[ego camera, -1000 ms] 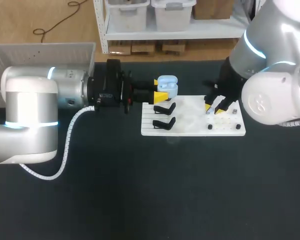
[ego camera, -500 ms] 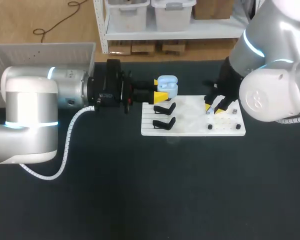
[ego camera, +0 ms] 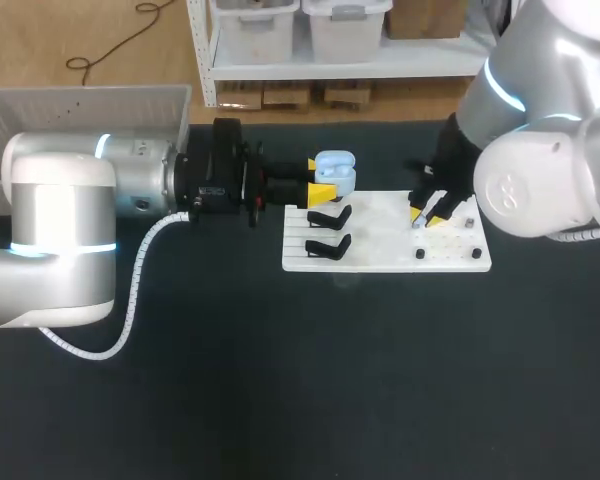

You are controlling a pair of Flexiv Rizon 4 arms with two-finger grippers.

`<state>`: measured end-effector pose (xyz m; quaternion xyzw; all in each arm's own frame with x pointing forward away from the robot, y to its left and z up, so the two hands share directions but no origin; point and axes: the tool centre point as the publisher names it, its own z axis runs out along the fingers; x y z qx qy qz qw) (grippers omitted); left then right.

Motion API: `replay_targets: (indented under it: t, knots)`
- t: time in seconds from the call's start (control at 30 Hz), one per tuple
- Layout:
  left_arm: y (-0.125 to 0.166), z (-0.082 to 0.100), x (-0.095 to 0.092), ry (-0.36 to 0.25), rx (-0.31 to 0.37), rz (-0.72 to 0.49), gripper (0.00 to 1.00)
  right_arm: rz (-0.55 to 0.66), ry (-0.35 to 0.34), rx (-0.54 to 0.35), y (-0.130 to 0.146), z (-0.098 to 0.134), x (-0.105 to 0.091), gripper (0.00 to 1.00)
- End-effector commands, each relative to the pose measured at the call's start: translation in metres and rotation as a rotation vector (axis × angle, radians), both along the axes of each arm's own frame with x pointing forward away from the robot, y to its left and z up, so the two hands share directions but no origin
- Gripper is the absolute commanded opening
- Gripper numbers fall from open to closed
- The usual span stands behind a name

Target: Pick up each earbud case from the left stands, insert the matching earbuds, close the lid, and place the case in the box.

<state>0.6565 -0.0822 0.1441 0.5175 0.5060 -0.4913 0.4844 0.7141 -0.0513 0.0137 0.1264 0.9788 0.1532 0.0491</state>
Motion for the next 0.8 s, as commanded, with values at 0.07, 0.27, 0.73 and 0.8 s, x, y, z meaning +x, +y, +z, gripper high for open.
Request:
replay_targets:
  t: [0.07, 0.27, 0.73, 0.8]
  knots:
    - [0.0, -0.001, -0.001, -0.002, -0.002, 0.004, 0.0, 0.002, 0.001, -0.001, 0.001, 0.005, -0.003, 0.0]
    - [0.0, -0.001, -0.001, -0.002, -0.002, 0.004, 0.0, 0.004, -0.013, -0.001, 0.003, 0.024, -0.01, 0.0]
    - [0.0, -0.001, -0.001, -0.002, -0.002, 0.004, 0.0, -0.044, -0.02, -0.019, -0.003, 0.097, -0.035, 0.0]
    - [0.0, -0.001, -0.001, -0.002, -0.002, 0.004, 0.0, -0.053, -0.033, -0.045, -0.002, 0.112, -0.04, 0.0]
